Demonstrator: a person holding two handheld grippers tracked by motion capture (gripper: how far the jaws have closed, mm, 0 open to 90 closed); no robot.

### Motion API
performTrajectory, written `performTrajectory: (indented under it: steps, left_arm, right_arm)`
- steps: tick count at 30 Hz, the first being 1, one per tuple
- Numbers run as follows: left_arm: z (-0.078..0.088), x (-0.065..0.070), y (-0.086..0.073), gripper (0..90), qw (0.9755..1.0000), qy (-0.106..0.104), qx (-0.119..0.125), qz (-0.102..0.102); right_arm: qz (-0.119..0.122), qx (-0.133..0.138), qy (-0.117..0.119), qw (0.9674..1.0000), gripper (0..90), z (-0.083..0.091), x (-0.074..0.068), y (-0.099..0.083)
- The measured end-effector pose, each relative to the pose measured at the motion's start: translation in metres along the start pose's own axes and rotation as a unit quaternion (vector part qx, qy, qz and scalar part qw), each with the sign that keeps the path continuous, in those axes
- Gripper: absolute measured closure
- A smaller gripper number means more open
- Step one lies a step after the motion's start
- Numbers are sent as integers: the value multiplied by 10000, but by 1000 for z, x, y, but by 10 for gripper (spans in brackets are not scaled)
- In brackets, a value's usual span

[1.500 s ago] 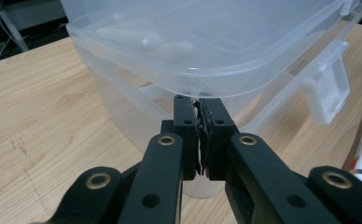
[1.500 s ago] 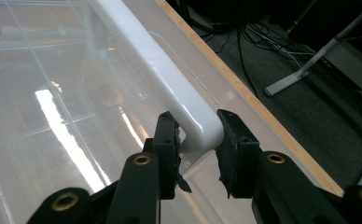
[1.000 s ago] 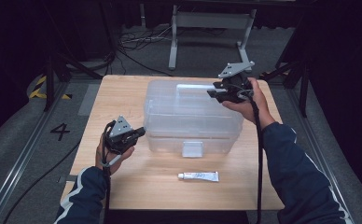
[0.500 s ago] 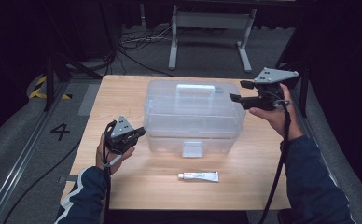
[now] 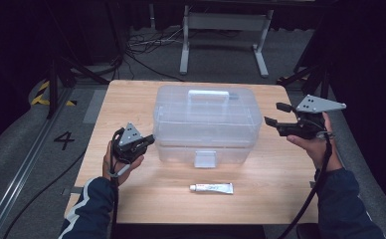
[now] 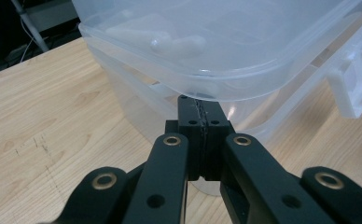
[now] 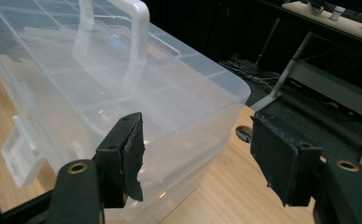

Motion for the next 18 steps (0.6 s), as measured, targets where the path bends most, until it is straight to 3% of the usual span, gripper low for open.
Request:
performTrajectory:
  steps: [4,7,14,18]
  left_arm:
    - [0,0,1,897,10000,19,-1,-14]
    - [0,0,2,897,10000,26,0,-11]
    - [-1,-1,4,897,10000,66,21,-8]
    - [-2,-2,6,897,10000,77,41,2]
  right_arm:
    - [11,-54,-9,10000,347,0,-2,-11]
    - [-95,-64,254,9996,340,-5,-5,-26]
    - [-3,-381,379,9986,333,-22,-16,-55]
    - [60,-465,441,9979,332,-29,-20,-60]
Point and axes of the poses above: each handheld gripper's, and its own axes: z roughly backward along the jaws, y roughly out of its top, x roughly to its right, the point moved 5 cm from there along -z, roughly forward along the jaws, and after that the axes turned 9 degrees about -x, right-handed, at the moved point
